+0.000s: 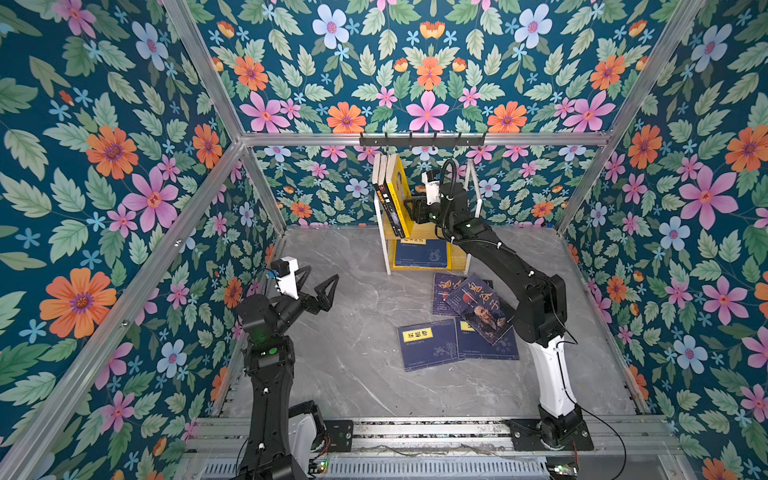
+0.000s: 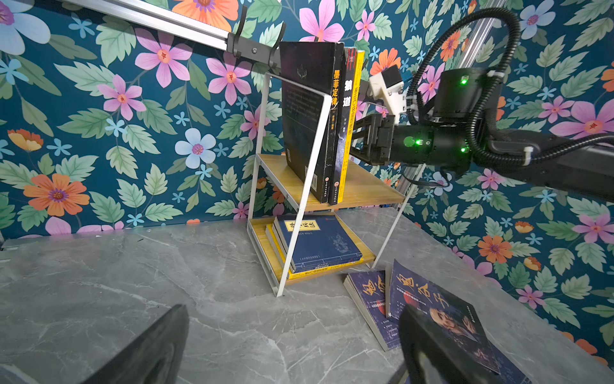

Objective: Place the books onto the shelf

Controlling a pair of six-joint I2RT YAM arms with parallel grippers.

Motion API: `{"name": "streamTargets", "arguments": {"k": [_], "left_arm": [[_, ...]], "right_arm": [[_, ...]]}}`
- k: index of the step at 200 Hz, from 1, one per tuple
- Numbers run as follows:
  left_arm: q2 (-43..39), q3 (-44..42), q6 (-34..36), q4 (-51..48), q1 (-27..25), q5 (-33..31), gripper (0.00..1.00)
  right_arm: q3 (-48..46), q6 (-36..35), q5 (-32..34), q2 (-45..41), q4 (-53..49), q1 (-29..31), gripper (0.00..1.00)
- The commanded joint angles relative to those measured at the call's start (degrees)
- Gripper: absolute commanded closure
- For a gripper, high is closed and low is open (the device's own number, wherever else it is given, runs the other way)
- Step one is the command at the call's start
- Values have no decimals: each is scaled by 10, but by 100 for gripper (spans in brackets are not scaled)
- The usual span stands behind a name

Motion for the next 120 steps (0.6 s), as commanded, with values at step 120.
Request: {"name": "streamTargets", "arguments": {"k": [120], "left_arm": [[-4,-2,3,0,2,3,0]], "right_arm": [[-145,-119,-349,-81,56,-69,7]]}}
